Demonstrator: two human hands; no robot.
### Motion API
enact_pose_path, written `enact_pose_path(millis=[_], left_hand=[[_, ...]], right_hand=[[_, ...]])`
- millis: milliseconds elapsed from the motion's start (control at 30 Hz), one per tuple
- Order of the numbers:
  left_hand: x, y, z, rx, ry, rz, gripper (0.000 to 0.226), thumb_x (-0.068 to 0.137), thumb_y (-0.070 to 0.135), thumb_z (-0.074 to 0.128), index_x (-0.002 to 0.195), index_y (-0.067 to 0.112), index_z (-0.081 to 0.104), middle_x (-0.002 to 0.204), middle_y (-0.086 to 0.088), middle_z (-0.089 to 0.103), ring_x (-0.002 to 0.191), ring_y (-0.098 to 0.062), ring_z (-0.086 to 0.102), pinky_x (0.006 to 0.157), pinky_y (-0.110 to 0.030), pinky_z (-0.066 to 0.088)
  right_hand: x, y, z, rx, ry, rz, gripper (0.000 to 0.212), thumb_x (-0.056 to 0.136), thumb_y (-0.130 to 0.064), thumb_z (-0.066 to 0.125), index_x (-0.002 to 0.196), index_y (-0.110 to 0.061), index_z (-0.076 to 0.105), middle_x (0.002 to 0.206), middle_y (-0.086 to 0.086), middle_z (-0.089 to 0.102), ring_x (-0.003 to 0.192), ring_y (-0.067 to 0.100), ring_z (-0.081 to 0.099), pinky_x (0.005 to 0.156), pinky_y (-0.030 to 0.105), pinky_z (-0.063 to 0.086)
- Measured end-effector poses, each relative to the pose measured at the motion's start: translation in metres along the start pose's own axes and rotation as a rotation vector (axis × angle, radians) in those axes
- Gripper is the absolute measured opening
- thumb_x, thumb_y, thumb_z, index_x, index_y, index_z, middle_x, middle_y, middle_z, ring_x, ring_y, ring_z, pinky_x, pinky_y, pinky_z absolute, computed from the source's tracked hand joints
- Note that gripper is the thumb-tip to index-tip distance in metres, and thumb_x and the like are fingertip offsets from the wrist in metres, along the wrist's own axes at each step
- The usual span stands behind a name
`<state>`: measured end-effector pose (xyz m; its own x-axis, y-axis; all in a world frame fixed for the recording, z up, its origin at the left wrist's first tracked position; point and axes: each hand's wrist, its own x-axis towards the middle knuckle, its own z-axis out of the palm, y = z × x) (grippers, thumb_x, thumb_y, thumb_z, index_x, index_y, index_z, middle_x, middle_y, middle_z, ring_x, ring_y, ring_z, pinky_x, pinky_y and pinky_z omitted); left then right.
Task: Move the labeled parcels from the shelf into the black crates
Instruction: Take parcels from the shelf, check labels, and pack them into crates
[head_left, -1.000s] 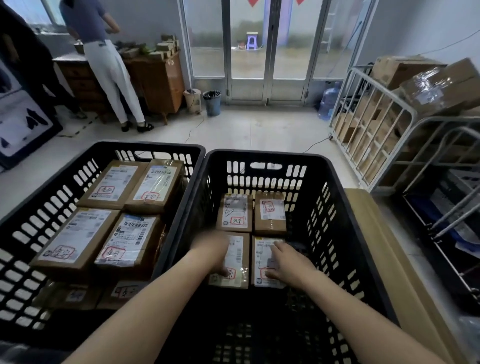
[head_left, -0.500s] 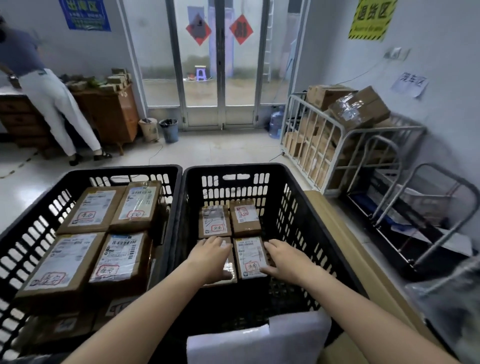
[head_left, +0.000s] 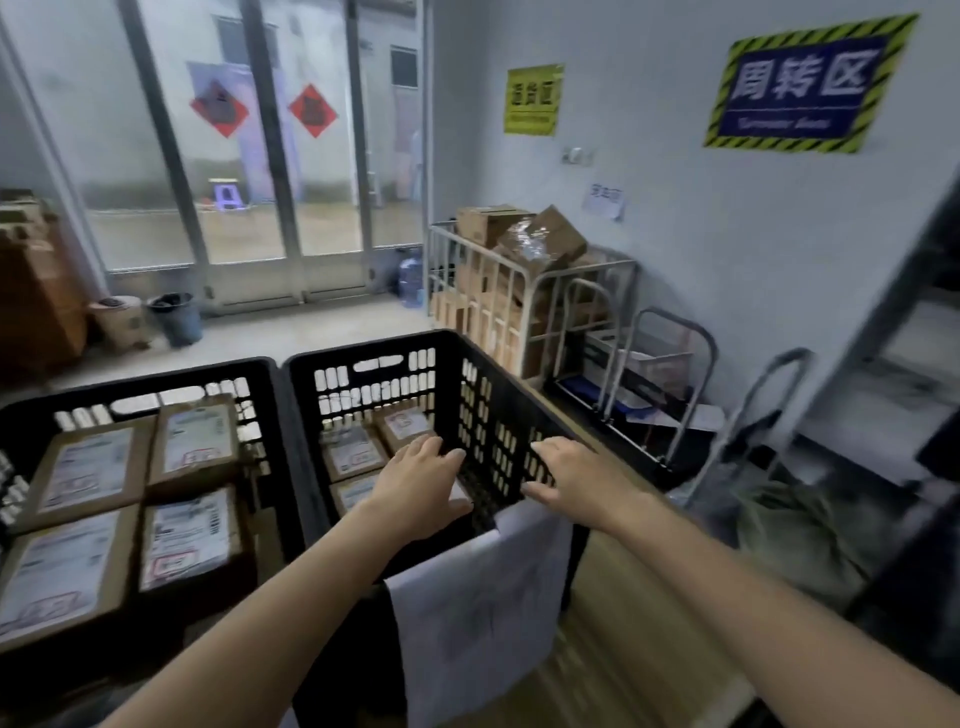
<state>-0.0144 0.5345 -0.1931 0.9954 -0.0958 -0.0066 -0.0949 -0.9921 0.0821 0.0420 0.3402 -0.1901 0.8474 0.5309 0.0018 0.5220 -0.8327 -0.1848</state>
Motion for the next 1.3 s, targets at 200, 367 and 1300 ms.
enact_pose_path(millis=[200, 367, 1300], left_hand=[[-0.010, 0.068, 0.007, -0.080, 0.046, 0.203, 0.060, 0.089, 0.043, 0.053, 0.140, 0.018, 0.033, 0.146, -0.008, 0.033, 0.140, -0.026, 0.022, 0.113, -0.037, 0.025], [-0.016, 0.123, 0.017, -0.097, -0.017, 0.330, 0.066, 0.088, 0.048, 0.053, 0.143, 0.019, 0.029, 0.150, -0.008, 0.028, 0.142, -0.025, 0.018, 0.112, -0.037, 0.027], [-0.269, 0.515, 0.038, -0.028, -0.149, 0.990, 0.068, 0.092, 0.046, 0.047, 0.148, 0.019, 0.019, 0.152, -0.007, 0.024, 0.143, -0.024, 0.017, 0.117, -0.035, 0.019]], right_hand=[[-0.082, 0.025, -0.001, 0.003, 0.054, 0.184, 0.056, 0.091, -0.041, 0.052, 0.135, -0.009, 0.040, 0.137, 0.009, 0.044, 0.125, 0.024, 0.042, 0.102, 0.033, 0.037], [-0.146, 0.046, -0.008, -0.083, 0.067, 0.332, 0.059, 0.090, -0.046, 0.050, 0.135, -0.010, 0.039, 0.138, 0.010, 0.044, 0.127, 0.026, 0.042, 0.103, 0.039, 0.038], [-0.689, 0.083, -0.022, 0.064, 0.216, 1.098, 0.065, 0.091, -0.047, 0.047, 0.145, -0.019, 0.023, 0.146, 0.003, 0.033, 0.130, 0.019, 0.036, 0.103, 0.034, 0.039]])
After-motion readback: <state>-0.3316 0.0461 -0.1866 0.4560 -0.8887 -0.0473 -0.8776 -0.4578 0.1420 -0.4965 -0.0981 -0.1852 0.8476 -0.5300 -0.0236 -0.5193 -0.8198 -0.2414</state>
